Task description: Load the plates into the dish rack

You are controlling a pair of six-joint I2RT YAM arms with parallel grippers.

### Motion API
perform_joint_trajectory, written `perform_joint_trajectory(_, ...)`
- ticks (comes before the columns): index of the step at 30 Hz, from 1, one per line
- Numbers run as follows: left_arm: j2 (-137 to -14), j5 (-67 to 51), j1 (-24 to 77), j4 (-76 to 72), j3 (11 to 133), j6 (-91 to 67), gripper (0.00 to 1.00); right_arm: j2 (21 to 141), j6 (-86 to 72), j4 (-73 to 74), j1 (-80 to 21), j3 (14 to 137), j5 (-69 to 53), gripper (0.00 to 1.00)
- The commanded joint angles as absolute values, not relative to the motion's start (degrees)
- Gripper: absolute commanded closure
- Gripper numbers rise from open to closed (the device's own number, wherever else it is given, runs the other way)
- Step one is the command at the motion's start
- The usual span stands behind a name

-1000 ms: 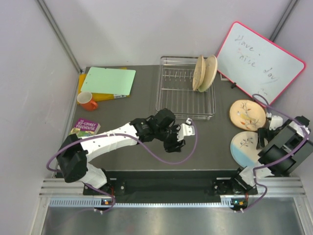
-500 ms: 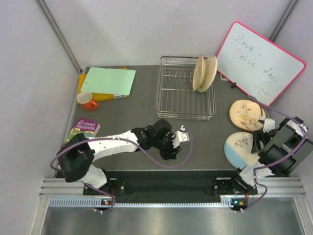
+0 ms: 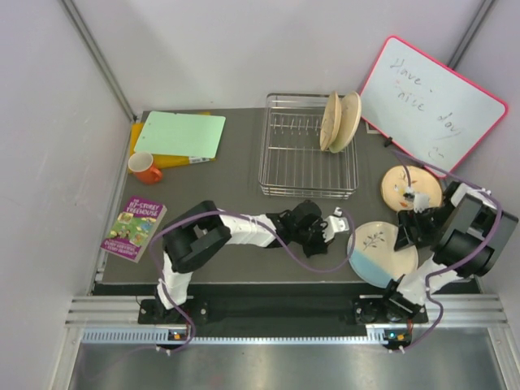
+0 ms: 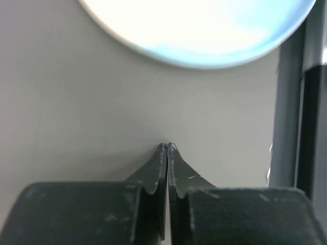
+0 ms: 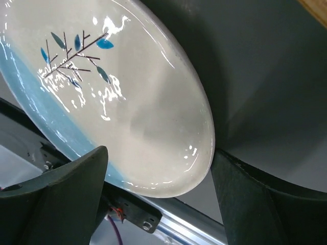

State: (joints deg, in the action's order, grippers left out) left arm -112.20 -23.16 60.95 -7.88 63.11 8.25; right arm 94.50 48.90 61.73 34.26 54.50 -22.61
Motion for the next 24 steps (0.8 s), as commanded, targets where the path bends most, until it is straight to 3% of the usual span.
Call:
perform_joint_trajectory(1,-116.0,-25.5,63.7,-10.7,66.4,6.9,1.0,99.6,51.6,61.2,33.7,53.2,-27.4,0.19)
perform_joint_trajectory(8,-116.4,-25.7,68.1,-11.9,67.0,4.3,1.0,101.4,52.9,61.1,33.7,52.5,-28.7,0.2)
perform_joint_trajectory(16,-124.8,-25.2,68.4,-10.8,77.9,2.0,1.0,104.8,56.8,64.7,33.7,54.0,-32.4,0.2)
perform_joint_trajectory(24,-128.4,-23.0,68.3,-7.8,82.6,2.1,1.0,114.9,64.4,71.8,34.1,58.9,-38.4,0.23)
